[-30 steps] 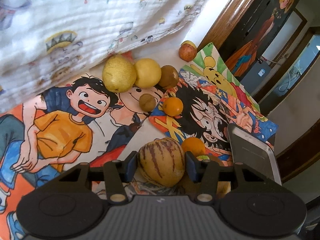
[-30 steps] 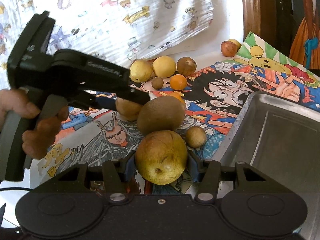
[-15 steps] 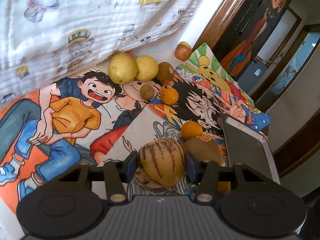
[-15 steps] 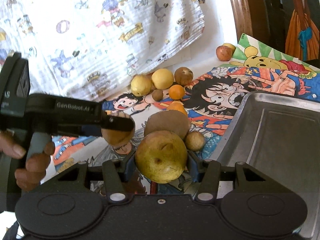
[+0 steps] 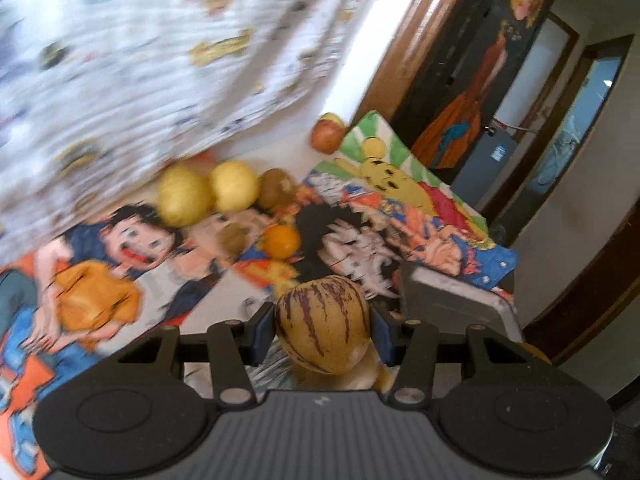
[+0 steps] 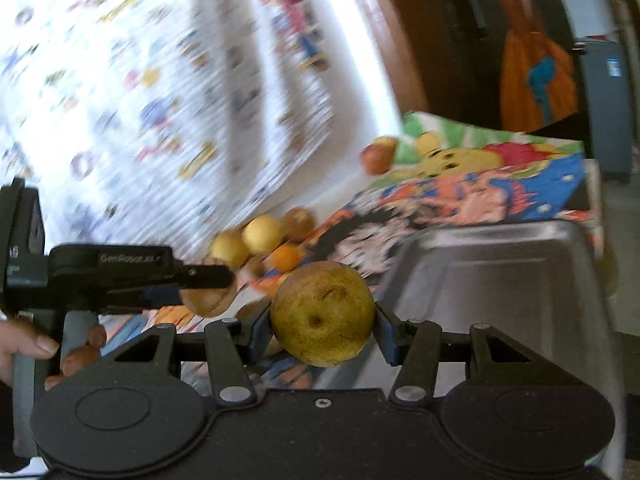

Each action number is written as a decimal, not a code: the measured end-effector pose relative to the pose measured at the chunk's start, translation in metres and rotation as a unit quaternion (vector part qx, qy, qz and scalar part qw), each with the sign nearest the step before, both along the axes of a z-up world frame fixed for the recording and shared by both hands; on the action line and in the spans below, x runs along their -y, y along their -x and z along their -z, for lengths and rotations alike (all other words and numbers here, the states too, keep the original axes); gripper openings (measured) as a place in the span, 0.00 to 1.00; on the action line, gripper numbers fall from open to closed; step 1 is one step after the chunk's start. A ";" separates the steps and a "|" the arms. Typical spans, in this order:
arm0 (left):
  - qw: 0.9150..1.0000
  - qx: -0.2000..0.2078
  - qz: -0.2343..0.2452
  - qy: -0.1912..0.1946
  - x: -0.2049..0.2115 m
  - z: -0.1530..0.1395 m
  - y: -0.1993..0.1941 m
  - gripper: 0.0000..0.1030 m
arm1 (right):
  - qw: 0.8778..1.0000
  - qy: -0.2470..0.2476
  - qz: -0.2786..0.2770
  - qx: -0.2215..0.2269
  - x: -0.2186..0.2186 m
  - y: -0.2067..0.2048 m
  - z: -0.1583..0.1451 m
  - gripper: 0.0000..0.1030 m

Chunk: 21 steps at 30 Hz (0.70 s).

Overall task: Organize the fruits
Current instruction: 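Carry the striped melon onto the tray with the left tool while the right tool sets the pear down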

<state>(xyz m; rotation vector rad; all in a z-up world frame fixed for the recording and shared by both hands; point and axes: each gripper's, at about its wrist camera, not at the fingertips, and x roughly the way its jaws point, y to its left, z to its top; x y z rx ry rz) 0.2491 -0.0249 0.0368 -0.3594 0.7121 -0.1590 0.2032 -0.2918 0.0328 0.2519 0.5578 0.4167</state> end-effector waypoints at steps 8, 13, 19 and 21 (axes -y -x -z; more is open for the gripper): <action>0.998 0.016 0.049 0.020 0.049 -0.002 -0.045 0.53 | 0.996 0.052 0.060 0.039 0.047 -0.038 -0.022 0.53; 0.997 0.014 0.075 0.024 0.074 0.010 -0.068 0.53 | 0.993 0.076 0.079 0.032 0.068 -0.067 -0.013 0.53; 0.993 0.007 0.114 0.014 0.098 0.029 -0.080 0.53 | 0.992 0.083 0.090 0.000 0.081 -0.096 0.011 0.53; 0.992 0.003 0.124 0.011 0.103 0.034 -0.081 0.53 | 0.992 0.084 0.092 -0.012 0.082 -0.102 0.019 0.53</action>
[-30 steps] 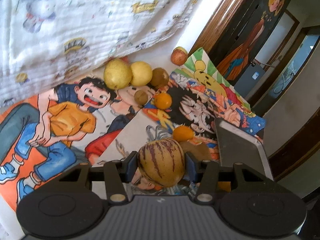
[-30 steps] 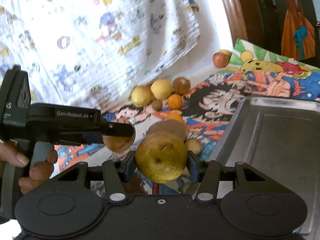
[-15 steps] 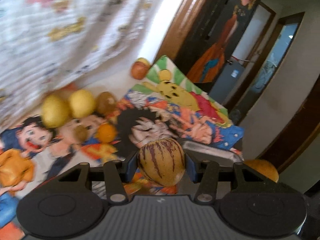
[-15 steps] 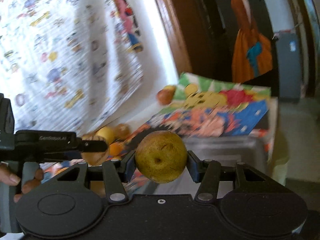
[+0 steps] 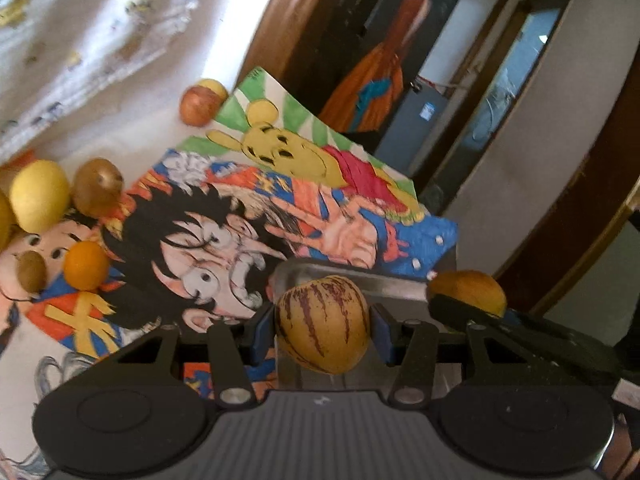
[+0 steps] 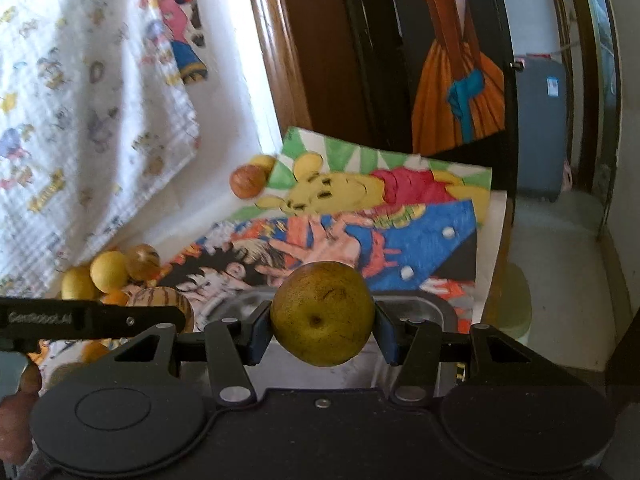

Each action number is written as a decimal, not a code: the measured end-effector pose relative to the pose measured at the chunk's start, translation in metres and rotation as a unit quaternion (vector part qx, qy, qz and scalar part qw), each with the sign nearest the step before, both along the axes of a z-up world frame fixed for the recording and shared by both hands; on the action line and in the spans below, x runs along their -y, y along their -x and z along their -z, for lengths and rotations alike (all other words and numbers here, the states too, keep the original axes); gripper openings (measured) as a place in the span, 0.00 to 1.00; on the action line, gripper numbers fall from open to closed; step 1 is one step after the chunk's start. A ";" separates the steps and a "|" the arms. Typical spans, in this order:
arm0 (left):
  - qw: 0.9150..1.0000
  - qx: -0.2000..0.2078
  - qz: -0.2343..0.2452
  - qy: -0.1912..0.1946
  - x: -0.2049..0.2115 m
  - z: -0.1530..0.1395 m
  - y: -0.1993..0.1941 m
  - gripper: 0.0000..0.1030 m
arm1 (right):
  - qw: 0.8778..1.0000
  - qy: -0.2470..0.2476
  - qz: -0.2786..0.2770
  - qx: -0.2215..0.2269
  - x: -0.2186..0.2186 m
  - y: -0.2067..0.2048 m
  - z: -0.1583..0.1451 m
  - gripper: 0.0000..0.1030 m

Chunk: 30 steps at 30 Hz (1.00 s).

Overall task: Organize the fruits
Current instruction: 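Carry the striped melon onto the tray with the left tool while the right tool sets the pear down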

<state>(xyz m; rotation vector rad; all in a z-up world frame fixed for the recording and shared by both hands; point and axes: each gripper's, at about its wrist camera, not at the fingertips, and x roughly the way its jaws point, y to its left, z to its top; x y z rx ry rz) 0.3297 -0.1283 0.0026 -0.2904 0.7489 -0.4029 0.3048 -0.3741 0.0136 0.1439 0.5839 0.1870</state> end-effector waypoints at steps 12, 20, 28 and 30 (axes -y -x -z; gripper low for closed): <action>0.999 0.003 0.032 -0.031 0.014 0.017 0.004 0.53 | 1.000 0.000 0.007 -0.021 0.003 -0.011 0.015 0.53; 0.997 0.017 0.047 -0.060 0.021 0.017 0.009 0.53 | 0.999 -0.005 0.016 -0.040 0.005 -0.012 0.018 0.53; 0.994 0.029 0.060 -0.086 0.027 0.017 0.014 0.53 | 0.998 -0.019 0.021 -0.055 0.009 -0.009 0.021 0.54; 0.993 0.030 0.063 -0.091 0.028 0.017 0.014 0.54 | 0.998 -0.022 0.022 -0.059 0.010 -0.008 0.023 0.54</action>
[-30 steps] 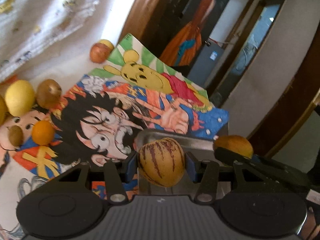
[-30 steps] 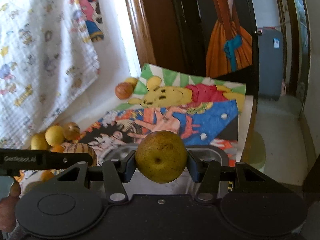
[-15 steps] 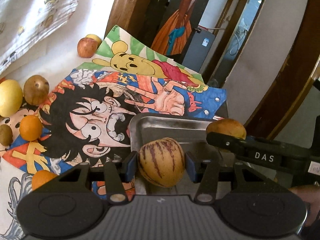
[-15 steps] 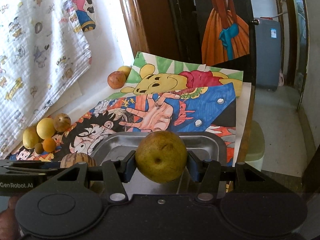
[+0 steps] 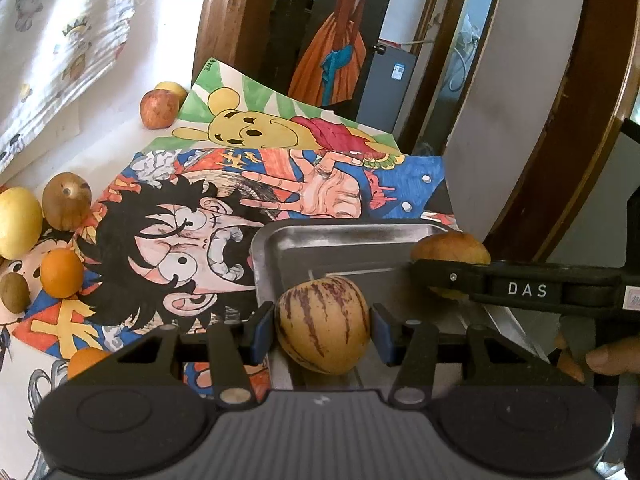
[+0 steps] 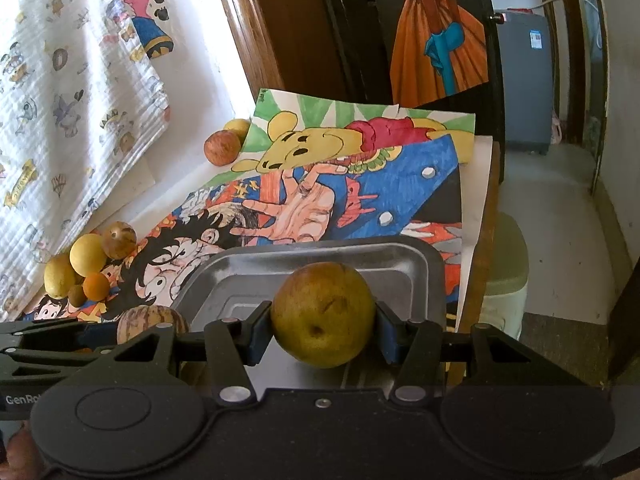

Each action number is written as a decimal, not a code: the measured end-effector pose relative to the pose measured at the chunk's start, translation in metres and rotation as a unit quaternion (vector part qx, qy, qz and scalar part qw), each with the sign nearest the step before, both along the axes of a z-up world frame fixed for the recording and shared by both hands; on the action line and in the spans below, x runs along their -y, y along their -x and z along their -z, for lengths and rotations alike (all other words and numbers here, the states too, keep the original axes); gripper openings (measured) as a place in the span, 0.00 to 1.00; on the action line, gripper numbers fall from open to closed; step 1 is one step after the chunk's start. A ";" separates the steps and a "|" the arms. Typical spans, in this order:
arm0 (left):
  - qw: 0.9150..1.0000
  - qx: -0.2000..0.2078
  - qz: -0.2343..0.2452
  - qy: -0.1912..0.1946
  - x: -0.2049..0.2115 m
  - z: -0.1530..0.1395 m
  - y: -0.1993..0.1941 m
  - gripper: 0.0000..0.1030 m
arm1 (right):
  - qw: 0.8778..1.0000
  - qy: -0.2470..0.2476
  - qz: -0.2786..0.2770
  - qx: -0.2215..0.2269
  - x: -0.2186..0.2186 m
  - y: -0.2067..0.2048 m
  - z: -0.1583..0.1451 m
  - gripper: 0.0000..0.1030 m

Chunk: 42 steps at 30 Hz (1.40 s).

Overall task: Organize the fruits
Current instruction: 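Carry the striped melon onto the tray with the left tool while the right tool sets the pear down, then open both tools and lift them away from the tray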

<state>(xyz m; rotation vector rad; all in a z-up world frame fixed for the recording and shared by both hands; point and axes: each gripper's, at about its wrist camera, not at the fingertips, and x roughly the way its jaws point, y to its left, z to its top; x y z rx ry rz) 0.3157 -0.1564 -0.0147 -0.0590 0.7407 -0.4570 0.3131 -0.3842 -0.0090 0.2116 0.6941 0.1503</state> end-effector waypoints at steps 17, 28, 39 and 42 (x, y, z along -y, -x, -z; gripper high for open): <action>0.999 -0.003 -0.026 0.023 -0.013 -0.013 0.019 0.67 | 1.000 -0.006 0.013 0.016 0.005 0.028 -0.016 0.64; 0.994 0.034 -0.101 0.035 -0.044 -0.044 0.063 0.98 | 0.998 0.014 0.010 0.054 -0.009 0.068 -0.042 0.86; 0.987 0.074 -0.140 0.008 -0.073 -0.057 0.116 1.00 | 0.995 0.046 0.002 0.084 -0.048 0.125 -0.063 0.99; 0.986 0.080 -0.143 -0.003 -0.079 -0.057 0.132 1.00 | 0.995 0.051 0.002 0.080 -0.058 0.141 -0.064 0.99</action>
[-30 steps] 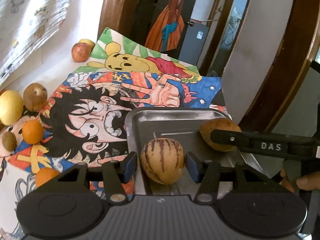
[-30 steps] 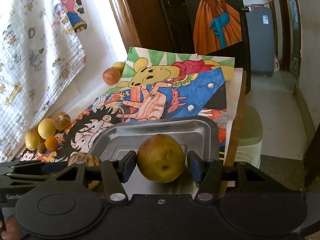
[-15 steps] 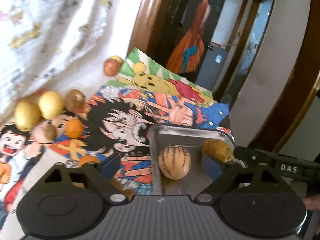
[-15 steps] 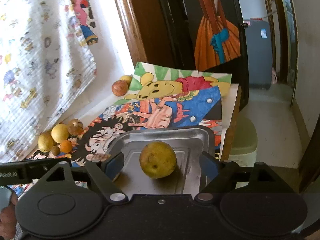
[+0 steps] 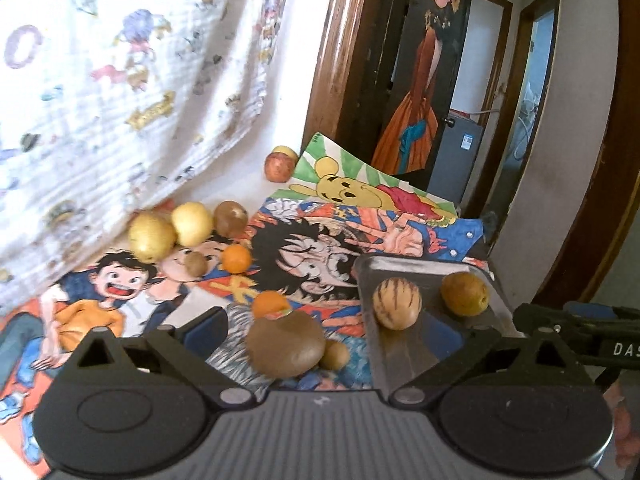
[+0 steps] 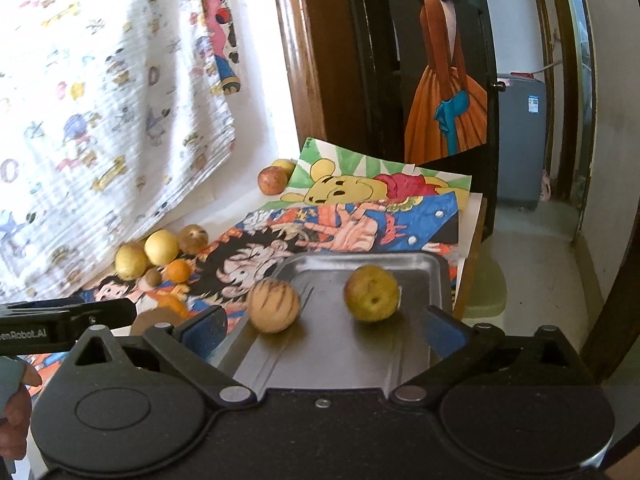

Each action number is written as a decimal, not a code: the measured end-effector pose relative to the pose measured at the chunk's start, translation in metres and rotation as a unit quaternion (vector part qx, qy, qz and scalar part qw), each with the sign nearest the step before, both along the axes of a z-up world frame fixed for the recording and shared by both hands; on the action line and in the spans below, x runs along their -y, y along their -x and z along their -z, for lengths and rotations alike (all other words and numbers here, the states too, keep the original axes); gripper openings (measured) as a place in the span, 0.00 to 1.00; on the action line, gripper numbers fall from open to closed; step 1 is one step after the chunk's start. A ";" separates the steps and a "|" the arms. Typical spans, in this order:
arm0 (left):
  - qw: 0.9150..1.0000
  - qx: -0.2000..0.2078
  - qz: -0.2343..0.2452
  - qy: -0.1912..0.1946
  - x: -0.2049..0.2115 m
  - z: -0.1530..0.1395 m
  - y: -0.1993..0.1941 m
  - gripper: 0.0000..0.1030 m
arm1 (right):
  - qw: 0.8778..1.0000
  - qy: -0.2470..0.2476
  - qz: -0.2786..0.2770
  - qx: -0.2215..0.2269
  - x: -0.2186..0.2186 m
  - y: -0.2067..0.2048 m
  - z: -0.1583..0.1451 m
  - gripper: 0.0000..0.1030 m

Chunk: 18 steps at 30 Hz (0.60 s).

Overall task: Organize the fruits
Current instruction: 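Open both tools and lift them away from the tray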

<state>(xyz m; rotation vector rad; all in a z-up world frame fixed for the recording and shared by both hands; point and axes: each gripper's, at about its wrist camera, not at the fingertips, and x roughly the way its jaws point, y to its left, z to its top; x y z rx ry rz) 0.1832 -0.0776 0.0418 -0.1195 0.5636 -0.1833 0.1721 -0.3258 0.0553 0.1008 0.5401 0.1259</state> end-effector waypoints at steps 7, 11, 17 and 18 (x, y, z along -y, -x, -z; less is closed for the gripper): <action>1.000 -0.006 0.006 -0.015 -0.016 0.005 0.037 1.00 | 1.000 0.009 0.000 -0.025 -0.026 0.038 0.003 0.99; 0.999 -0.015 0.005 -0.032 -0.021 0.008 0.055 1.00 | 0.999 0.008 0.000 -0.047 -0.036 0.058 0.009 0.99; 0.999 -0.037 -0.001 -0.038 -0.031 0.017 0.075 1.00 | 0.996 0.007 -0.004 -0.086 -0.048 0.085 0.022 0.99; 0.998 -0.041 -0.003 -0.038 -0.033 0.019 0.077 1.00 | 0.996 0.006 -0.005 -0.093 -0.050 0.088 0.025 0.99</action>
